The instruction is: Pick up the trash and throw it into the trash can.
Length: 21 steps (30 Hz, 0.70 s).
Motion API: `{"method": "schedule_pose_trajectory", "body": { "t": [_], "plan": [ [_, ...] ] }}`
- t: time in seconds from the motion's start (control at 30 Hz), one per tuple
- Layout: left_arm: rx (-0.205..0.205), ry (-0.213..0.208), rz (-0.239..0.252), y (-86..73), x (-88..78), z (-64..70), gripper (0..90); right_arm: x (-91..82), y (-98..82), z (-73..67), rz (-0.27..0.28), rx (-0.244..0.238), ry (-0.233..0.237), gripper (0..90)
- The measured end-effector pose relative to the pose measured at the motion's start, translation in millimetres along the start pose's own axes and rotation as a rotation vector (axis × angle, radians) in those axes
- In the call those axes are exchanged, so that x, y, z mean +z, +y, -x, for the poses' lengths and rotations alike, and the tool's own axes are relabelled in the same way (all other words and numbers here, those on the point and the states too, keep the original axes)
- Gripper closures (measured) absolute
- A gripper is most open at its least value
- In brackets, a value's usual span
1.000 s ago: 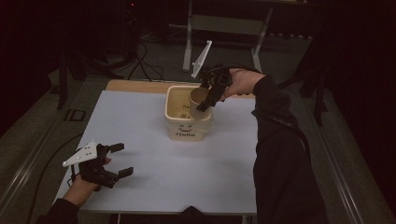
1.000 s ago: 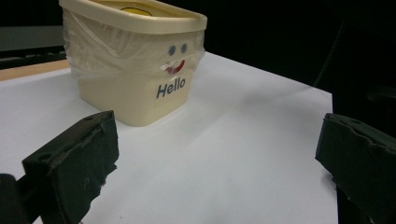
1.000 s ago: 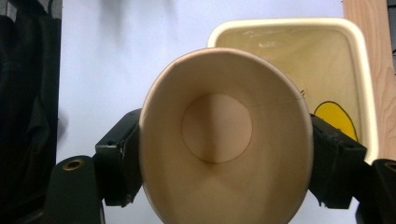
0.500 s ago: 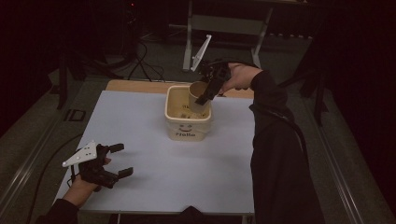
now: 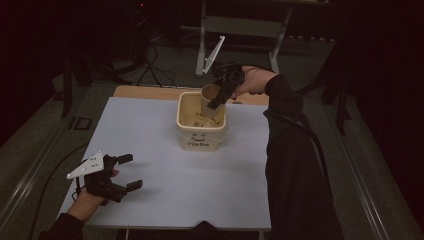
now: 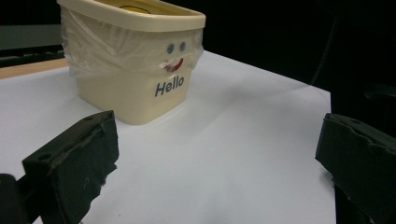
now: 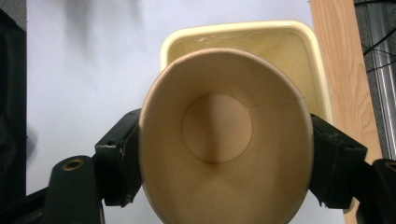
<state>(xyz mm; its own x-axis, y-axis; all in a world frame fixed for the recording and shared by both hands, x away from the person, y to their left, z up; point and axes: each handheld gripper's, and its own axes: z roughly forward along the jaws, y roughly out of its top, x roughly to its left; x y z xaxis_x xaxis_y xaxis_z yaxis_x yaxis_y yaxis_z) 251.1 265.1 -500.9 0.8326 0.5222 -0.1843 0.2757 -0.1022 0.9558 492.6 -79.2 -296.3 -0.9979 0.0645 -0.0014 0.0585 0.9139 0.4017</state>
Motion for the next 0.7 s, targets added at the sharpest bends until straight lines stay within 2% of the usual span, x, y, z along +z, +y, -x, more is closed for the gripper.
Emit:
{"method": "schedule_pose_trajectory", "body": {
  "t": [0.13, 0.47, 0.53, 0.57, 0.6, 0.63, 0.7],
  "plan": [
    [-0.003, -0.002, 0.001, -0.1, -0.4, -0.3, 0.5, 0.0, -0.2, 2.9, 0.006, 0.014, -0.003, 23.3],
    [-0.002, -0.004, -0.001, -0.3, 0.2, 0.1, 0.5, 5.0, -1.6, 14.4, -0.001, 0.037, -0.049, 22.7],
    [-0.003, -0.004, 0.000, -0.3, 0.1, 0.0, 0.5, 7.0, -1.5, 16.8, 0.002, 0.045, -0.052, 19.9],
    [-0.002, -0.004, 0.000, -0.3, 0.0, 0.0, 0.5, 7.6, -1.1, 18.0, 0.010, 0.056, -0.049, 16.3],
    [-0.002, -0.004, 0.001, -0.3, -0.1, 0.0, 0.5, 8.3, -0.3, 19.2, 0.012, 0.069, -0.065, 11.9],
    [-0.002, -0.004, 0.001, -0.3, -0.1, 0.0, 0.5, 8.6, 0.4, 20.9, 0.012, 0.083, -0.064, 11.7],
    [-0.002, -0.004, 0.000, -0.4, -0.1, 0.1, 0.5, 9.2, 1.0, 20.3, 0.010, 0.072, -0.053, 9.4]
  ]
}}
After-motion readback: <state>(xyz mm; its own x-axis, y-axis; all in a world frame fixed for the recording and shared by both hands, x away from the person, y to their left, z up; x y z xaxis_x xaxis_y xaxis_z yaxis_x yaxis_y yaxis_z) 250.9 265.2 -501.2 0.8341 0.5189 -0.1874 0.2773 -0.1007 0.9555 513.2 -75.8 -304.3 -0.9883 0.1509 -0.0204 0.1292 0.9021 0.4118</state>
